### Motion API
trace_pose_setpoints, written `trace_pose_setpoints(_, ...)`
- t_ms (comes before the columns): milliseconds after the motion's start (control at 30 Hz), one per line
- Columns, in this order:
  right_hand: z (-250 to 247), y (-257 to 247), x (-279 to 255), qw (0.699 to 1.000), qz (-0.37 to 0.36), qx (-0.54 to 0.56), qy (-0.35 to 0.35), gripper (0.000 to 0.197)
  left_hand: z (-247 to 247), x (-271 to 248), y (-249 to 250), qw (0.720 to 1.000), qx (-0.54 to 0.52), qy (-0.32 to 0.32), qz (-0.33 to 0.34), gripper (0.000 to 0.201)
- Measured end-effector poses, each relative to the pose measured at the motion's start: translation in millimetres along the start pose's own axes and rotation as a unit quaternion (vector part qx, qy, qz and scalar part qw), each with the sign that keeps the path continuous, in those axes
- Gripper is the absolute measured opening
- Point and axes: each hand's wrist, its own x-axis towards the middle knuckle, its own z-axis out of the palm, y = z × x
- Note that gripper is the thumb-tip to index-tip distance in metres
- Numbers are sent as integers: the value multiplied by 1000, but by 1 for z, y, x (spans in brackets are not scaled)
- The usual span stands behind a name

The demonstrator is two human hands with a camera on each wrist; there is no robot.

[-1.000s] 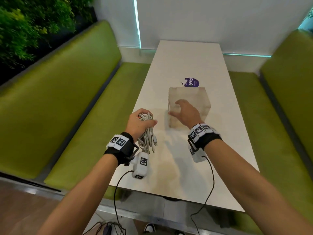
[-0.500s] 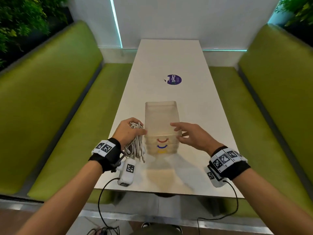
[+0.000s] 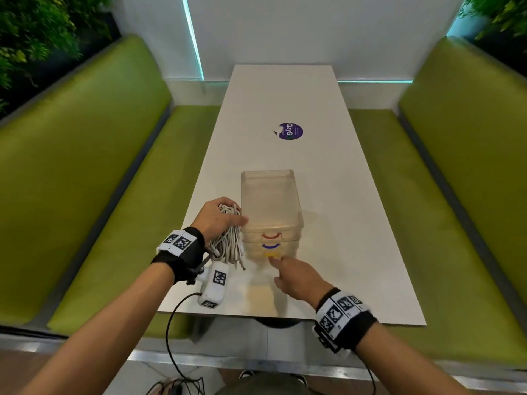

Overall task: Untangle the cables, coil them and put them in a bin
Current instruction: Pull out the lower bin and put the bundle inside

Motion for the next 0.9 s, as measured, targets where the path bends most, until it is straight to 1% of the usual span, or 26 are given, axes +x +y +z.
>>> trace_pose_setpoints(67, 10, 0, 11, 1000, 24, -3, -3, 57, 0, 0, -1, 1000, -1, 2, -3, 36)
trace_pose_setpoints(133, 17, 0, 16, 999, 34, -11, -5, 59, 1, 1, -2, 1000, -6, 4, -8, 38)
trace_pose_setpoints(200, 19, 0, 17, 1000, 30, 5, 7, 59, 1, 2, -4, 1000, -18, 5, -16, 40)
trace_pose_setpoints(267, 18, 1, 16, 998, 24, 51, 36, 57, 0, 1, -7, 999, -29, 6, -21, 41)
trace_pose_setpoints(333, 16, 2, 9, 995, 21, 91, 45, 51, 1, 1, -9, 999, -32, 12, -16, 37)
trace_pose_setpoints(400, 17, 1, -7, 996, 11, 88, 15, 45, 2, 0, -9, 999, -34, 19, -13, 31)
trace_pose_setpoints(467, 21, -2, -25, 998, -14, 58, -24, 40, 3, 0, -10, 999, -45, 16, -16, 29)
trace_pose_setpoints(500, 21, -3, -34, 998, -27, 44, -31, 36, 3, 0, -10, 998, -51, 13, -17, 29)
trace_pose_setpoints(567, 19, -6, -44, 998, -46, 50, -6, 33, 3, -1, -10, 998, -56, 9, -19, 28)
trace_pose_setpoints(633, 16, -8, -46, 995, -62, 70, 45, 31, 2, -1, -10, 998, -57, 9, -19, 29)
trace_pose_setpoints(700, 17, -10, -43, 994, -69, 54, 67, 32, 1, -2, -10, 998, -58, 10, -20, 30)
trace_pose_setpoints(800, 22, -12, -38, 997, -54, 19, 41, 32, 1, -3, -10, 998, -57, 15, -20, 28)
trace_pose_setpoints(900, 25, -12, -41, 998, -46, 33, 3, 28, 4, -4, -9, 998, -58, 16, -15, 28)
